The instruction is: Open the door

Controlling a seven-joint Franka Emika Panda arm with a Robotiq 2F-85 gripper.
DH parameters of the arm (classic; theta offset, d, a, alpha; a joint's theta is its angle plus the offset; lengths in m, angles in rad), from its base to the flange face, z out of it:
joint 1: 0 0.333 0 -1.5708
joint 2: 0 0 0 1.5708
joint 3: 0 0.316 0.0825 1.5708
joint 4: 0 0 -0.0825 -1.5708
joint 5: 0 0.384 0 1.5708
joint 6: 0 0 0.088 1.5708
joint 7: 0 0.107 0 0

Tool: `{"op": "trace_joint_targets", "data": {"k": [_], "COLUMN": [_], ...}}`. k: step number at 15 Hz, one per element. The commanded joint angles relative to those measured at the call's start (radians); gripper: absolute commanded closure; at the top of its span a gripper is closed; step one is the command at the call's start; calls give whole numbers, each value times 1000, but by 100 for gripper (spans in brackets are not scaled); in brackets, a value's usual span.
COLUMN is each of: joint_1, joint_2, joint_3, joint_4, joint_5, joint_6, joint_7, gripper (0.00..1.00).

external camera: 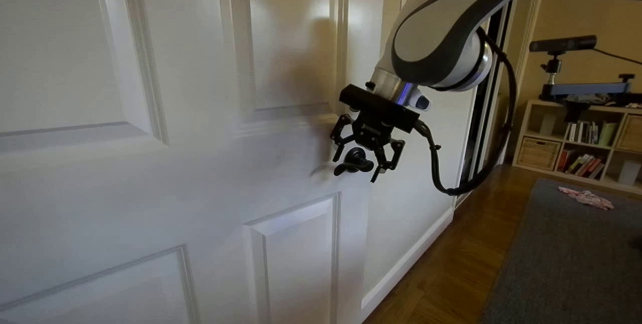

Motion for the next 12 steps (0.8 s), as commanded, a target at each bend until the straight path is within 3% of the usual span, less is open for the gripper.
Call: {"op": "trace_joint_targets", "data": {"k": [1,12], "joint_1": [-18,1], "joint_2": [29,-37], "joint_3": [11,12], "joint_4": [18,-79], "joint_5": [40,40], "joint_6": [-30,-3], "joint_7": [-34,-30], "gripper": [0,0]}}
